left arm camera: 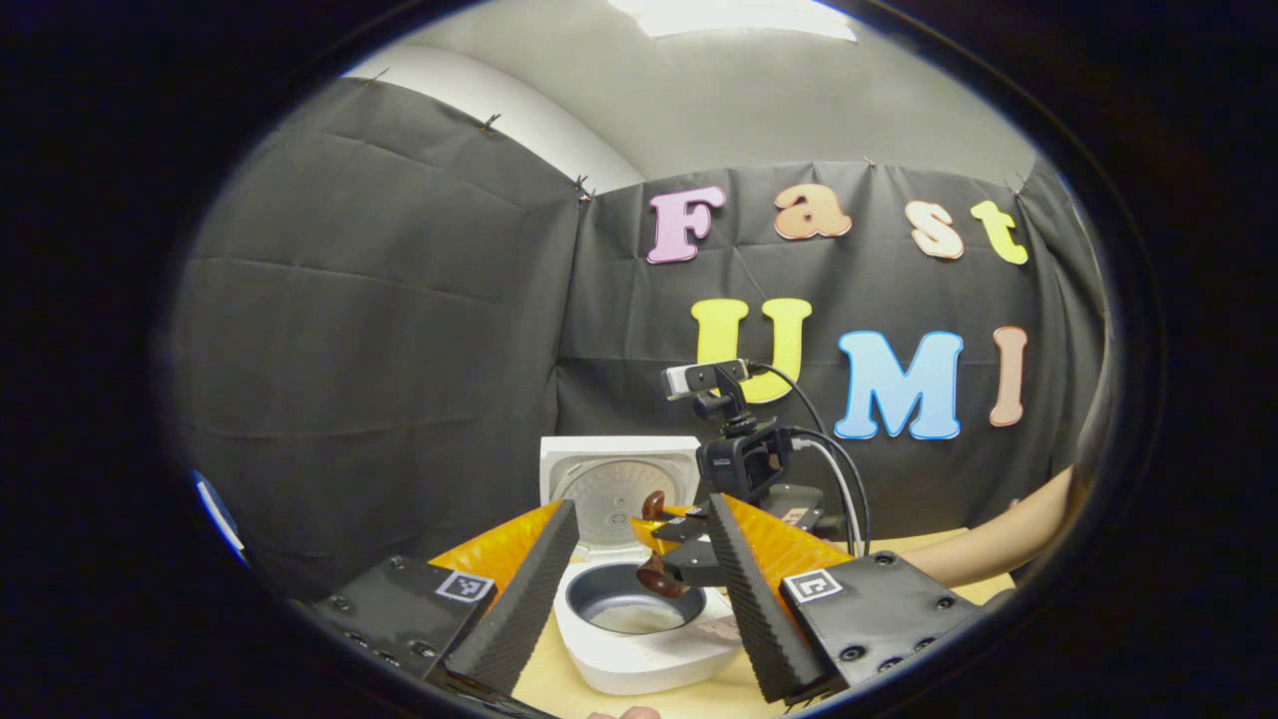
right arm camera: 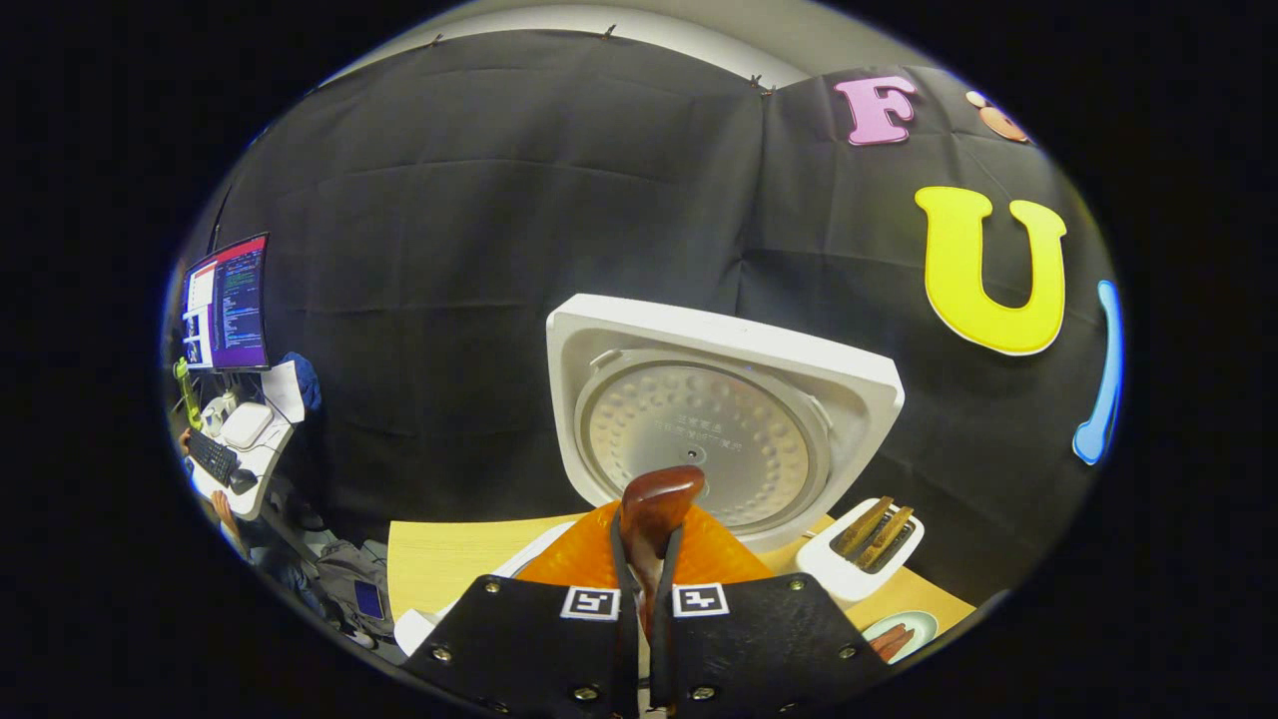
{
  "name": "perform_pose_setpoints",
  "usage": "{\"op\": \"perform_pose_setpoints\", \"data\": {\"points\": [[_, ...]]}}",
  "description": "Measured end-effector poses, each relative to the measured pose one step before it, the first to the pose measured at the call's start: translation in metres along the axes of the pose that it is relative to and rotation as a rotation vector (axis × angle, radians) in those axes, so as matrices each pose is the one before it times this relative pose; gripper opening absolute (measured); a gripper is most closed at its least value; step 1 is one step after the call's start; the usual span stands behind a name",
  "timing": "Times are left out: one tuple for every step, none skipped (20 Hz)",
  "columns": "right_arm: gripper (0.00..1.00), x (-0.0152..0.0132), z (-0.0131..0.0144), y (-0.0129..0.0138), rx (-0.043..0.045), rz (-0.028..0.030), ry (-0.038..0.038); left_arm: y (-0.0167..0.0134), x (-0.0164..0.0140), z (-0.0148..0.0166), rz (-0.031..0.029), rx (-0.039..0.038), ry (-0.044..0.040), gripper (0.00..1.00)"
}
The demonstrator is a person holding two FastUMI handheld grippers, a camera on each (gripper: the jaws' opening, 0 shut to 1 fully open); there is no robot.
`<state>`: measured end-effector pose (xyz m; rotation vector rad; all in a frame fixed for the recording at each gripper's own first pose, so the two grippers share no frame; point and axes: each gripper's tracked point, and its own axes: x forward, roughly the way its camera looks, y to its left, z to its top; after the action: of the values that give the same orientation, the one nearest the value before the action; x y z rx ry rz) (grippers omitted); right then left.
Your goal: Close the left gripper, press the button to open the rice cooker; take a wooden spoon from the chopstick holder with the right hand, scoop a spoonful of rice and pour it into the rice cooker, then put the wooden spoon back into the chopstick holder.
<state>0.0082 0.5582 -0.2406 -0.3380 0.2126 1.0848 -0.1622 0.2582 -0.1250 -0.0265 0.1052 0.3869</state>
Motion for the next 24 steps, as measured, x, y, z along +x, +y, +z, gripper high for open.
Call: {"op": "perform_pose_setpoints", "data": {"points": [[0.05,-0.00060,0.00012,0.00035,-0.00547,-0.00053,-0.00129,0.00081,-0.00146,-0.00061,0.00486,0.00632,0.00081,0.90],[0.05,-0.00094,0.00088,0.00042,-0.00109,0.00082,-0.00210,0.00257,-0.00020,-0.00139,0.01307,0.01582,0.00219,0.90],[0.05,-0.00095,0.00089,0.00091,0.01022,0.00416,-0.00250,0.00323,0.00003,-0.00214,0.01399,0.01618,0.00238,0.91],[0.05,-0.00122,0.00108,0.00170,0.01930,0.01110,-0.00349,0.00014,0.00077,-0.00028,0.00456,0.00389,0.00360,0.90],[0.05,-0.00090,0.00096,0.00070,0.02424,0.00795,-0.00286,-0.00239,-0.00221,-0.00099,-0.00596,-0.00840,0.00674,0.90],[0.05,-0.00327,0.00352,-0.00068,0.02148,0.00192,-0.00595,-0.00274,0.00055,0.00085,-0.00789,-0.01341,0.00118,0.90],[0.05,-0.00638,0.00542,-0.00191,0.01820,-0.00249,-0.01294,0.00055,0.00070,-0.00102,-0.00422,-0.01023,0.00021,0.90],[0.05,-0.00666,0.00622,-0.00282,0.02406,-0.00513,-0.01006,0.00146,0.00280,-0.00012,0.00280,-0.00637,0.00251,0.90],[0.05,-0.00675,0.00433,-0.00448,0.03405,-0.00202,-0.00689,0.00249,0.00251,0.00097,0.00342,-0.00694,0.00058,0.90],[0.05,-0.00730,0.00659,-0.00486,0.05021,-0.00039,-0.00930,-0.00090,0.00327,0.00260,-0.00134,-0.00845,-0.00299,0.90],[0.05,-0.00491,0.00699,-0.00530,0.05068,-0.00343,-0.01338,-0.00203,0.00209,0.00110,-0.01010,-0.01407,-0.00401,0.90],[0.05,-0.00810,0.00813,-0.00787,0.04037,-0.00867,-0.01303,-0.00185,0.00321,0.00007,-0.00881,-0.02423,0.00353,0.90],[0.05,-0.01075,0.00789,-0.00909,0.03180,-0.01244,-0.01372,-0.00026,0.00593,-0.00145,-0.00307,-0.02027,0.00760,0.90],[0.05,-0.01228,0.00755,-0.00755,0.02641,-0.00665,-0.01226,-0.00215,0.00587,-0.00025,-0.00533,-0.01361,0.00440,0.90],[0.05,-0.01331,0.00696,-0.00765,0.02757,-0.01243,-0.01470,-0.00134,0.00420,-0.00020,-0.00819,-0.00958,0.00027,0.90],[0.05,-0.01228,0.00894,-0.01024,0.02920,-0.02085,-0.01547,-0.00475,0.00641,0.00203,-0.01126,-0.00664,-0.00034,0.90],[0.05,-0.01280,0.00620,-0.01145,0.02901,-0.02459,-0.01413,-0.00557,0.00566,0.00172,-0.01827,-0.00461,-0.00305,0.90],[0.05,-0.01400,0.00654,-0.01195,0.02763,-0.02670,-0.01283,-0.00756,0.00691,0.00078,-0.02303,0.00017,-0.00055,0.90],[0.05,-0.01116,0.00474,-0.01080,0.02020,-0.02737,-0.01478,-0.00773,0.00792,-0.00039,-0.02151,0.01045,0.00156,0.90],[0.05,-0.01064,0.00475,-0.01156,0.00485,-0.02713,-0.01344,-0.00456,0.00728,-0.00043,-0.01363,0.01715,-0.00031,0.90],[0.05,-0.01117,0.00405,-0.01328,-0.00411,-0.03048,-0.01268,-0.00535,0.00603,-0.00135,-0.01682,0.01533,0.00068,0.90],[0.05,-0.01097,0.00368,-0.01152,-0.00868,-0.02916,-0.01285,-0.00608,0.00583,-0.00071,-0.01859,0.00811,0.00377,0.90],[0.05,-0.00917,0.00214,-0.00943,-0.00044,-0.02379,-0.01036,-0.00646,0.00487,-0.00144,-0.01997,0.00312,0.00361,0.90],[0.05,-0.00836,0.00289,-0.00926,0.00716,-0.02086,-0.00862,-0.00647,0.00534,-0.00010,-0.01730,0.00257,0.00165,0.90]]}}
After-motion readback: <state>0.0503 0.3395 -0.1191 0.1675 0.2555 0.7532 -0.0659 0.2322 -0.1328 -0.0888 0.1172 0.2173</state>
